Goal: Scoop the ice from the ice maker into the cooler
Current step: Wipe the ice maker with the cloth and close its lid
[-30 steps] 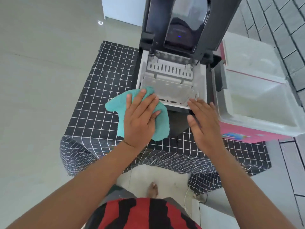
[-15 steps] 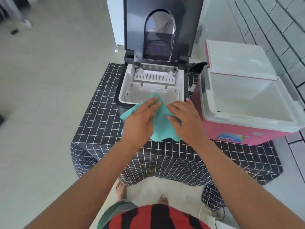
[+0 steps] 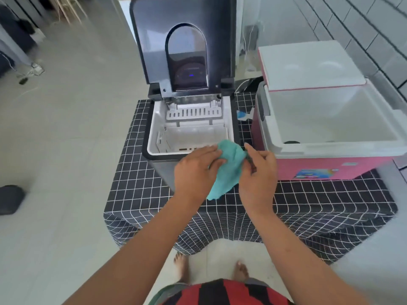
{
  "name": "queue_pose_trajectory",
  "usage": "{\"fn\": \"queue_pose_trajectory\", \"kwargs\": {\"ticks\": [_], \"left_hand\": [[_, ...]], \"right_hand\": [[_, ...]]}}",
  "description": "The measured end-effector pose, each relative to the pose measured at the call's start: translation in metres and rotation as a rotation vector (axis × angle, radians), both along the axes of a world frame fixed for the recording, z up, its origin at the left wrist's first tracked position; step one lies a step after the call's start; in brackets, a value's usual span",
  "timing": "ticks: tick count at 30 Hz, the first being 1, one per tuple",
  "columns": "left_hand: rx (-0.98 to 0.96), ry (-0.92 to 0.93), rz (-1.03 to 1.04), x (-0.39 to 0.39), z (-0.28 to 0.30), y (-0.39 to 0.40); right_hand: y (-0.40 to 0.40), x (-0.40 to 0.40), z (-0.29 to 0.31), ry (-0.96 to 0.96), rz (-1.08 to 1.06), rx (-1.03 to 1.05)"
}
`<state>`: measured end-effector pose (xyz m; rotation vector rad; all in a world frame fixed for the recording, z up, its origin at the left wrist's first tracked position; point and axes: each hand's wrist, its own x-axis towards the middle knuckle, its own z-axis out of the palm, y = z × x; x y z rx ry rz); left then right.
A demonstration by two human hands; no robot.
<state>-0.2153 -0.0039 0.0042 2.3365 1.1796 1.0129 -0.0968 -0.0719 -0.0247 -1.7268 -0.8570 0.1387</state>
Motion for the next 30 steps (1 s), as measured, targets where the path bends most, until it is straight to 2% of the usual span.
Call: {"fn": "queue_pose_trajectory", "kwargs": {"ticks": [2,4,7,11,17,21,25,30], "left_hand": [[0.015,0.005,-0.004,0.006,-0.004,-0.002],[0.011,-0.010,-0.005,0.007,-0.008,-0.003],[-0.059,-0.137,-0.099,-0.006,-0.007,0.005],[-0.066,-0.023,-0.313,-0.029,0.000,0.028],[-0.183,-0.145,-0.237,-0.028,-0.004,0.030],[-0.084,-0.142,-0.237,-0.022,-0.013,0.022],[0.006,-0.133,-0.262,-0.023,-0.015,0.025],[0.056,-0.123,-0.282,-0.022,-0.018,0.024]], "right_hand": [[-0.001,0.002,0.001,0.102,-0.017,0.042],[-0.004,-0.002,0.000,0.154,0.056,0.097],[-0.005,-0.011,-0.007,0.228,0.197,0.085],[0.010,-0.004,-0.009,0.213,0.215,0.007],[0.030,0.033,0.000,0.195,0.287,0.008],[0.074,0.059,0.019,0.059,0.231,-0.069],[0.101,0.067,0.034,0.061,0.233,-0.040],[0.054,0.049,0.000,0.039,0.460,-0.014]]}}
